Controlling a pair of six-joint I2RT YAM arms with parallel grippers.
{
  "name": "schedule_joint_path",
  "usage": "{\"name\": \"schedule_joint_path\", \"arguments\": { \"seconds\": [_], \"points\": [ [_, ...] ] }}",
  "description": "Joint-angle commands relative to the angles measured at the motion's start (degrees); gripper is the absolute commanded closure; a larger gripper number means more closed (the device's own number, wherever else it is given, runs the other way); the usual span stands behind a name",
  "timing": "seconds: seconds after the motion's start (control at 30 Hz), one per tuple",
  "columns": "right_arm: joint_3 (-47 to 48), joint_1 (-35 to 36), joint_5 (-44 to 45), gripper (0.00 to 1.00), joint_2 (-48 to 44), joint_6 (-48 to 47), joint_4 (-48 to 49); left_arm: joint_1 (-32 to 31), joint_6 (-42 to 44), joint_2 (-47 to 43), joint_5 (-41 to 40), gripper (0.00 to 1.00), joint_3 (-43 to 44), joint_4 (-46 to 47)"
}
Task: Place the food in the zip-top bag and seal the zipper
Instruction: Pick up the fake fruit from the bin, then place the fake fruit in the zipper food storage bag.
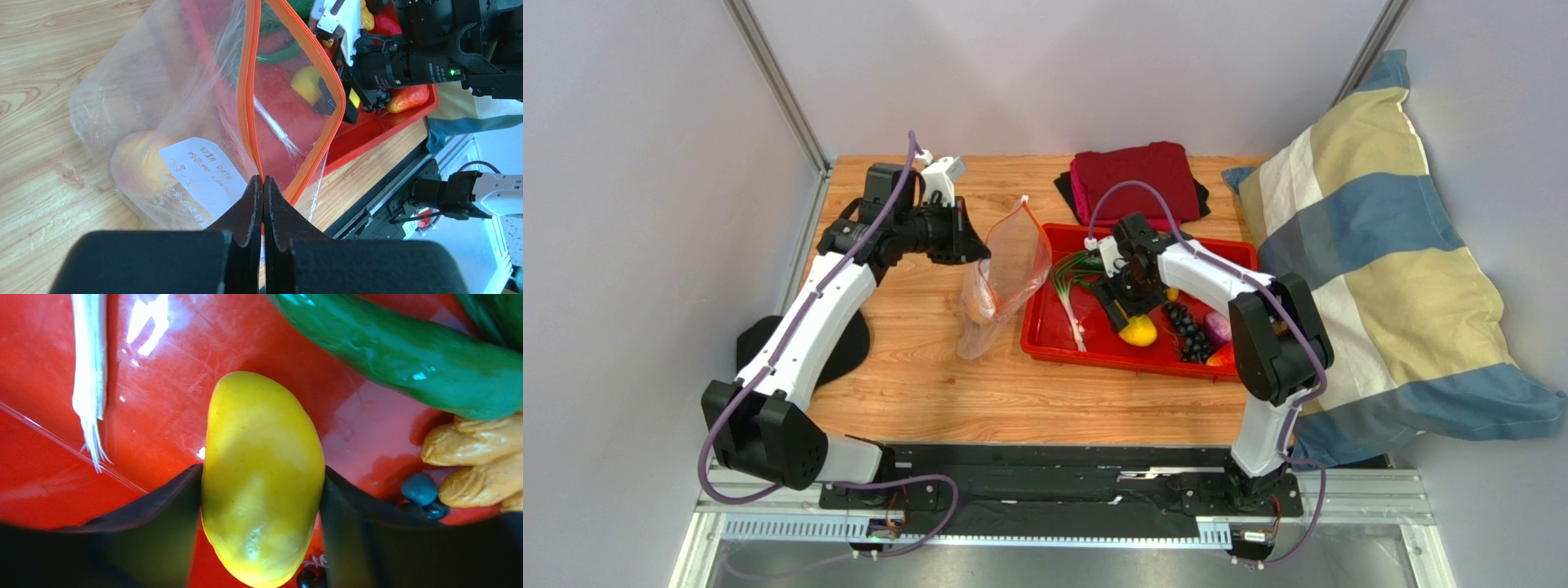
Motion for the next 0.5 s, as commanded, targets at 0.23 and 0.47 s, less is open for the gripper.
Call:
{"name": "schedule_joint_path", "arguments": {
  "seconds": [0.23,0.47],
  "points": [
    [12.06,-2.77,-18.74,0.66,-12.39,2.32,-2.14,-0.23,-1.51,0.21,1.42,1.0,-0.18,2.08],
    [18.39,-3.82,-30.3,0.73,-16.02,15.84,11.21,-0.14,-2.74,0.47,2.04,1.0,0.0,3.04]
  ]
}}
